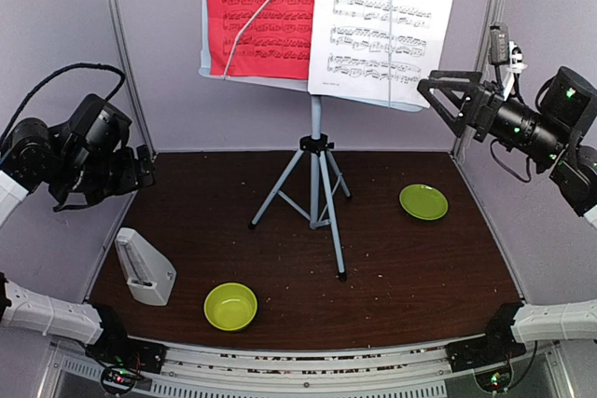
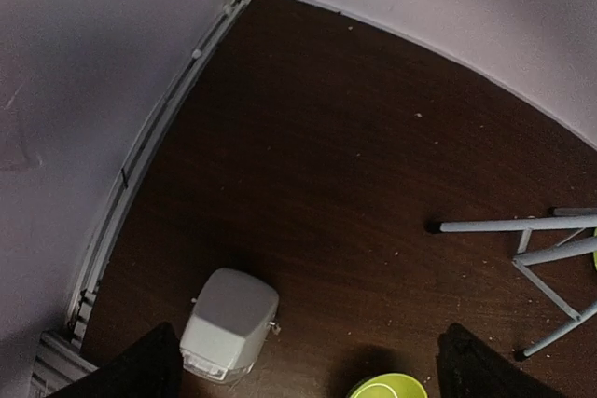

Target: Set up the instrument practice props

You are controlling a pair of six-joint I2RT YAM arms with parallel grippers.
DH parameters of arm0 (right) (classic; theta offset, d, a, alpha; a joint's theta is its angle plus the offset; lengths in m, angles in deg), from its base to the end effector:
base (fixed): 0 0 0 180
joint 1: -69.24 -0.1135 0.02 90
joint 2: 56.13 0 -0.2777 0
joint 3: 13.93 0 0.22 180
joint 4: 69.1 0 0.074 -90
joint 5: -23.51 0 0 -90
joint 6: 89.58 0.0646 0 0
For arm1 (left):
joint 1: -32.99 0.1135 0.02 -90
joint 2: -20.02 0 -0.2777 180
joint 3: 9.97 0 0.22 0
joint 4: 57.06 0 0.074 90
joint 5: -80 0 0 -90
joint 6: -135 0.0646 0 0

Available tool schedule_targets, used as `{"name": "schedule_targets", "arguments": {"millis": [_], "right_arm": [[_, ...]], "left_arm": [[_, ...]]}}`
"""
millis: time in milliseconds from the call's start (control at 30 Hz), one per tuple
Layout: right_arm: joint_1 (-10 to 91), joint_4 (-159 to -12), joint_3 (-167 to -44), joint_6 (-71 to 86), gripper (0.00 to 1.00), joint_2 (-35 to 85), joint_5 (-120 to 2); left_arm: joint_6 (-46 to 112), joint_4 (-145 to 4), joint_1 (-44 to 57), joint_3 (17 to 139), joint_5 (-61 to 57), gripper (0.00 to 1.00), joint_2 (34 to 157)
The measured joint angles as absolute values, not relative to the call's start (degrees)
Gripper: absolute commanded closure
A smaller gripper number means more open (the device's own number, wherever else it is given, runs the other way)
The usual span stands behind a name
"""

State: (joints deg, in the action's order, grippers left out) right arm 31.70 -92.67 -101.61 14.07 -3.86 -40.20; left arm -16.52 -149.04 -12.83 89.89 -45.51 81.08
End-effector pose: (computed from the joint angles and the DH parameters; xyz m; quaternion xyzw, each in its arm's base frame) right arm 0.1082 0.1193 0.4877 -0.2998 0.5641 0.4559 0.6198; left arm 0.1196 -0.0692 0.3930 -0.2188 0.8820 -0.0709 0.4113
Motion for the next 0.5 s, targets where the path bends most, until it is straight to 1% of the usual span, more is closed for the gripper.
{"name": "schedule_targets", "arguments": {"millis": [200,367,500], "right_arm": [[31.2,-95.4,-98.2,14.3,0.00,-4.9,-38.0],[29.7,-97.6,-96.2,13.7,0.00,-5.3,-36.0],[27.7,-99.7,-94.0,12.1,0.00,-5.9,-35.3]], "left_arm": [[-18.1,-157.2,-2.5,85.0,-36.9,0.02,80.1],[-17.4,-158.8,1.6,77.8,-31.6,0.02,78.8],[-16.9,-159.5,3.2,73.8,-30.1,0.02,78.2]]}}
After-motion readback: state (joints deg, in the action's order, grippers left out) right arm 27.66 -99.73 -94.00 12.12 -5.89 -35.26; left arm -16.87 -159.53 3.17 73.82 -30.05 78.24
